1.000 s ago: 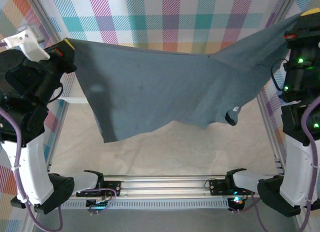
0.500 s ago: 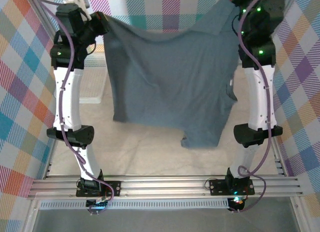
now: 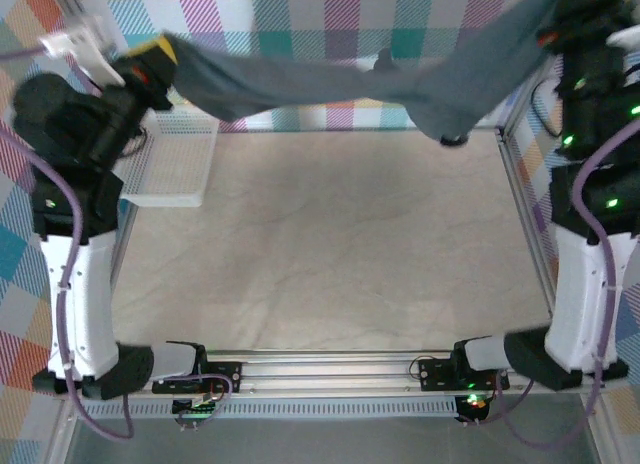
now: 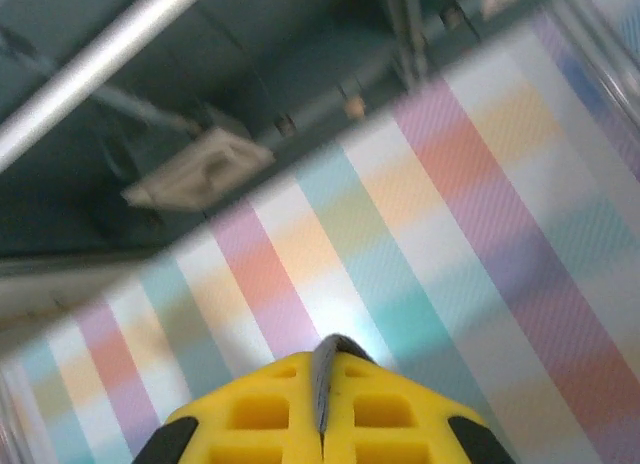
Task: Fold the inside-out t-shirt
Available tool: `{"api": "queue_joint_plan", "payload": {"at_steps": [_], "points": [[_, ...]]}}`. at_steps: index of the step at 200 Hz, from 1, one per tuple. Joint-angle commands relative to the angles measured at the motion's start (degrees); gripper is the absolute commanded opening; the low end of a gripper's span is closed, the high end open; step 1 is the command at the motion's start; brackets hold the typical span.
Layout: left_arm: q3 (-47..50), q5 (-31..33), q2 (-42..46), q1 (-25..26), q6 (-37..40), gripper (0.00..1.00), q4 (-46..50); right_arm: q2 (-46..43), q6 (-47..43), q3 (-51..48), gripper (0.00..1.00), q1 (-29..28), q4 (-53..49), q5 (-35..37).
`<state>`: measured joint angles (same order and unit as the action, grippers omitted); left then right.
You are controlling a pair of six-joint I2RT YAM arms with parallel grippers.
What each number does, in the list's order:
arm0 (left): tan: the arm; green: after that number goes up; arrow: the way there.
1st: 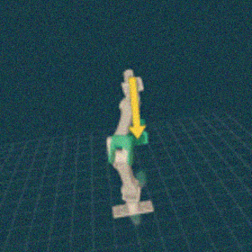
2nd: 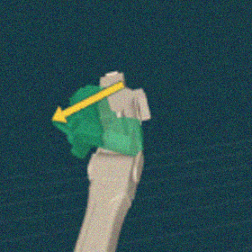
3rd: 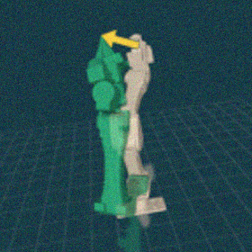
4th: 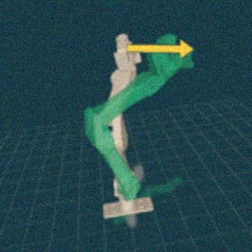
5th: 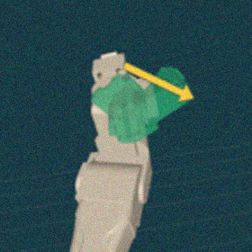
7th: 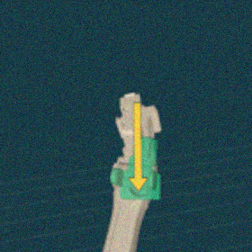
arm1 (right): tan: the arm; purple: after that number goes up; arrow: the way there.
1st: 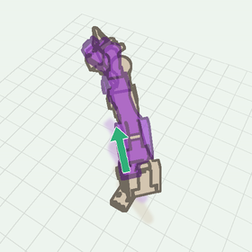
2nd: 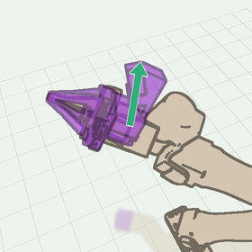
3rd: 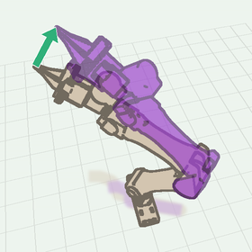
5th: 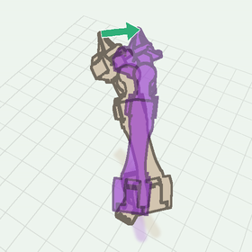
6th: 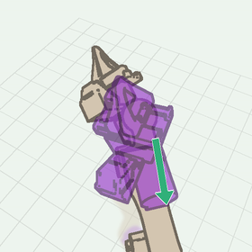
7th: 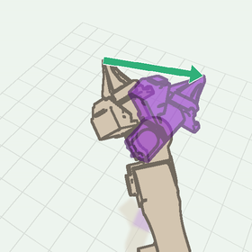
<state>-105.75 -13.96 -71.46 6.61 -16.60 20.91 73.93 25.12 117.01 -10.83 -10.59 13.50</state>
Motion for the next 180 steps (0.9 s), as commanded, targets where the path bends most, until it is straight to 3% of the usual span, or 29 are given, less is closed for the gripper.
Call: {"api": "queue_joint_plan", "payload": {"at_steps": [1, 26, 50, 68, 103, 129, 148, 153, 158, 165, 171, 180], "points": [[24.4, -3.7, 1.6, 0.1, 0.5, 0.0, -11.7, -5.2, -0.3, -30.7, 0.0, 0.3, 1.2, -2.8], [46.5, -4.6, 4.5, 2.2, -4.1, 0.0, -20.6, -14.0, 6.8, -63.4, 0.0, 0.4, 12.8, -4.1], [62.0, -2.4, 4.8, 4.2, -15.1, 0.0, -27.8, -16.5, 14.5, -79.3, 0.0, 0.5, 14.3, -1.8], [68.0, 3.3, 5.5, 6.5, -19.6, 0.0, -26.3, -18.7, 20.3, -81.8, 0.0, 0.4, 7.0, 1.9], [67.3, 18.2, 6.5, 7.6, -25.2, 0.0, -7.0, -23.6, 43.0, -78.3, 0.0, 0.5, -21.4, 12.5], [67.9, 22.7, 11.4, 7.5, -27.7, 0.0, 1.8, -32.2, 55.3, -78.9, 0.0, 0.5, -35.9, 13.7], [70.7, 23.5, 20.0, 7.7, -30.4, 0.0, 5.5, -42.9, 63.8, -78.9, 0.0, 0.5, -48.1, 18.1], [71.9, 22.9, 22.9, 7.8, -30.8, 0.06, 5.5, -46.0, 65.0, -78.9, 0.0, 0.5, -50.4, 19.2], [73.6, 22.0, 25.8, 7.8, -31.0, 0.17, 4.9, -49.1, 64.8, -79.0, 0.0, 0.5, -51.6, 20.2], [75.6, 20.7, 30.0, 7.9, -31.4, 0.36, 4.0, -53.6, 62.5, -79.5, 0.08, 0.5, -51.4, 21.3], [77.1, 19.4, 33.5, 8.0, -31.7, 0.55, 2.9, -56.9, 58.7, -80.0, 0.23, 0.5, -49.2, 21.8], [78.6, 17.8, 38.0, 8.1, -31.6, 0.66, 1.1, -61.8, 51.5, -80.4, 0.44, 0.5, -44.5, 21.9]]}}
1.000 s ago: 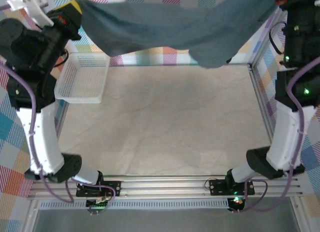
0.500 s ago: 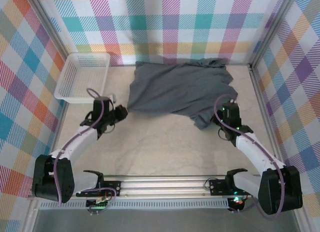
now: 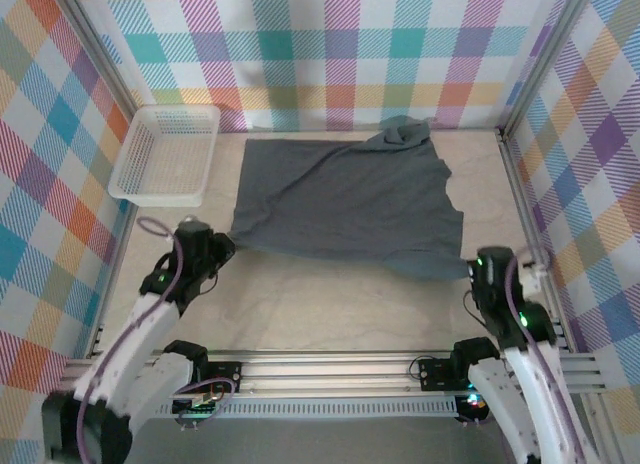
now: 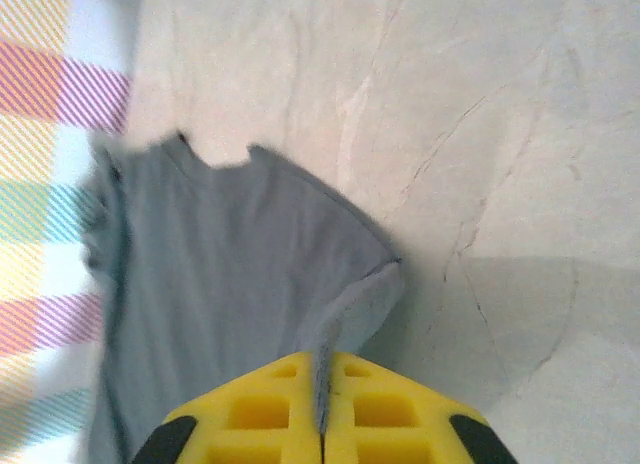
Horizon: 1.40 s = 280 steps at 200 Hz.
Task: Fold the inside-out t-shirt
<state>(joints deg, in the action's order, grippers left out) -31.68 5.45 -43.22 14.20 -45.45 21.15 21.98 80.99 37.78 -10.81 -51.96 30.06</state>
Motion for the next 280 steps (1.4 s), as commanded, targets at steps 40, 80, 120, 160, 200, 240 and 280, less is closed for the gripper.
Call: {"api": "queue_joint_plan", "payload": {"at_steps": [40, 80, 120, 160, 200, 240, 280], "points": [[-6.7, -2.7, 3.4, 2.2, 8.0, 0.76, -1.8, -12.6, -33.0, -1.7, 0.69, 0.5, 25.9, -2.4], [-33.8, -1.4, -35.3, 3.6, 12.5, 0.56, 5.8, 23.7, -46.5, 10.6, 0.71, 0.4, 30.0, -16.5], [-54.7, -0.3, -62.9, 1.8, 9.6, 0.15, 10.0, 57.3, -53.5, 22.7, 0.24, 1.2, 25.9, -23.6], [-77.5, 3.5, -83.6, 1.6, 11.9, 0.0, 18.9, 73.4, -50.2, 25.4, 0.02, 3.0, 28.3, -27.5], [-90.8, 4.2, -96.8, -0.3, 11.0, 0.0, 24.1, 79.0, -44.4, 22.4, 0.0, 4.4, 33.0, -31.9], [-97.9, 2.5, -103.5, -2.7, 10.7, 0.0, 22.7, 76.9, -34.5, 12.2, 0.0, 4.4, 37.9, -33.3], [-110.8, -1.6, -111.1, -4.7, 13.6, 0.0, 23.8, 68.9, -32.0, 6.2, 0.0, 4.0, 35.3, -33.4]]}}
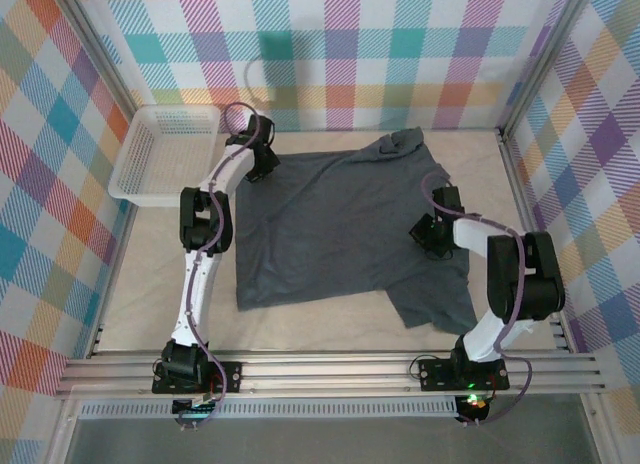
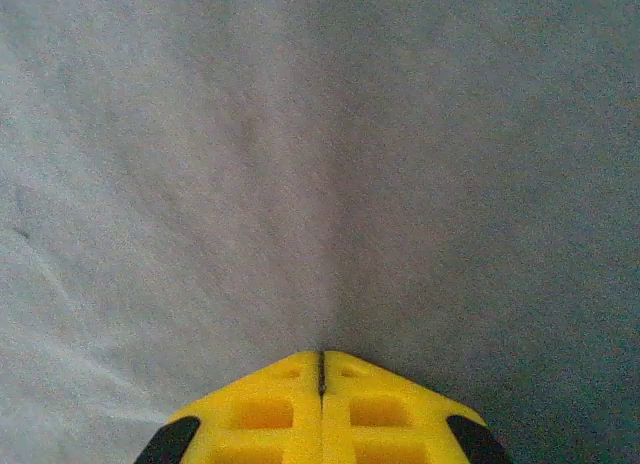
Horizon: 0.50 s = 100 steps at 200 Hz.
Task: Fold the inside-out t-shirt
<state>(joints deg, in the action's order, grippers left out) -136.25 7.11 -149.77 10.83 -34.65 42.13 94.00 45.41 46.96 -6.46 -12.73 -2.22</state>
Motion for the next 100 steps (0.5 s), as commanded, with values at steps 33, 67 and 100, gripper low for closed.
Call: {"api": "queue_joint_plan", "payload": {"at_steps": [33, 67, 100], "points": [[-7.3, -8.5, -1.4, -1.5, 5.8, 0.18, -2.1, -8.7, 2.5, 0.2, 0.0, -0.6, -7.3, -3.9], [-1.0, -13.9, 11.4, -0.9, 5.2, 0.33, -3.6, -20.3, 1.6, 2.4, 0.22, 1.5, -15.0, 8.1], [30.8, -11.9, 37.5, 1.9, 2.7, 0.41, -17.5, -28.7, -0.9, -4.7, 0.33, 16.0, -20.1, 5.6]]}}
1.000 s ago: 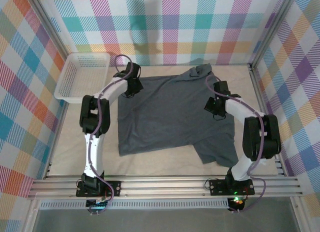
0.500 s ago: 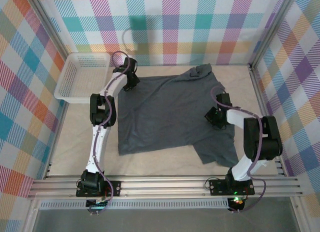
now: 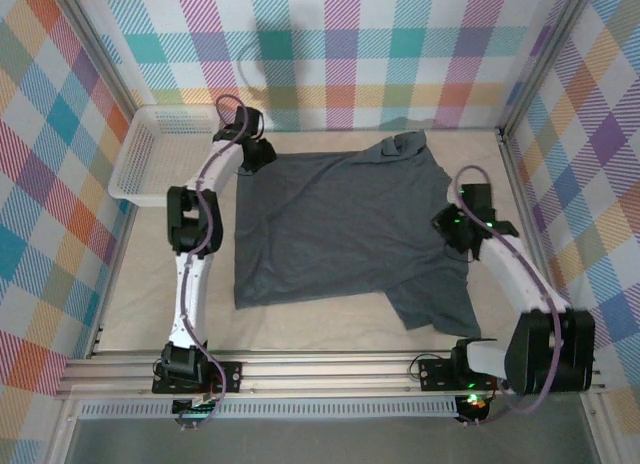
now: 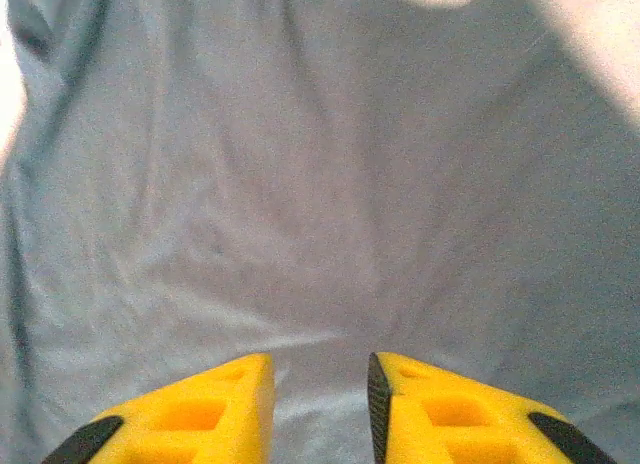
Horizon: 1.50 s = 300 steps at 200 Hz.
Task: Fold the inside-out t-shirt
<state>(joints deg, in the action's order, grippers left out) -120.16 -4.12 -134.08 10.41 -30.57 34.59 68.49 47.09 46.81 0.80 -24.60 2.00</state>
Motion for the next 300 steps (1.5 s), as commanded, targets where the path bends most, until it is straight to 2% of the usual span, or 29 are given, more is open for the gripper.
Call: {"api": "queue_joint_plan", "payload": {"at_steps": [1, 25, 63, 95, 133, 152, 173, 190, 236, 259, 300], "points": [[15.3, -0.6, 22.5, 2.5, -1.5, 0.42, -10.3, -3.3, -2.7, -4.7, 0.33, 9.0, -8.4, 1.3], [35.0, 3.0, 37.5, 4.9, -2.6, 0.43, -14.5, -4.3, -7.2, -7.4, 0.36, 12.5, -10.7, 0.9], [51.9, 6.6, 51.0, 8.3, -0.8, 0.44, -11.7, -0.2, -8.6, -12.0, 0.43, 13.1, -3.8, -2.7], [60.0, 7.4, 58.1, 9.5, -0.8, 0.51, -8.0, 2.8, -8.5, -12.9, 0.43, 13.2, -1.4, -3.3], [63.9, 9.1, 62.7, 10.5, -0.7, 0.52, -2.9, 5.6, -8.0, -14.1, 0.42, 13.1, 3.0, -2.6], [65.9, 9.2, 64.6, 10.6, -1.8, 0.52, -1.1, 7.5, -7.6, -14.2, 0.37, 13.2, 4.2, -3.1], [68.1, 9.7, 67.7, 10.7, -3.8, 0.52, 3.0, 7.5, -7.6, -13.9, 0.16, 13.2, 4.2, -3.2], [70.7, 9.4, 71.4, 11.0, -5.8, 0.52, 6.6, 3.9, -6.9, -13.9, 0.0, 13.2, 1.8, -1.2], [77.4, 10.1, 75.1, 11.2, -16.6, 0.52, 20.7, -17.0, -0.5, -16.8, 0.0, 13.1, -8.0, 5.1], [82.3, 7.5, 75.3, 11.1, -19.7, 0.53, 18.7, -21.0, 0.0, -16.8, 0.0, 13.1, -11.0, 4.8], [88.5, -6.9, 73.6, 11.2, -20.6, 0.44, 5.7, -19.8, -0.4, -17.7, 0.0, 13.1, -9.1, 1.3]]}}
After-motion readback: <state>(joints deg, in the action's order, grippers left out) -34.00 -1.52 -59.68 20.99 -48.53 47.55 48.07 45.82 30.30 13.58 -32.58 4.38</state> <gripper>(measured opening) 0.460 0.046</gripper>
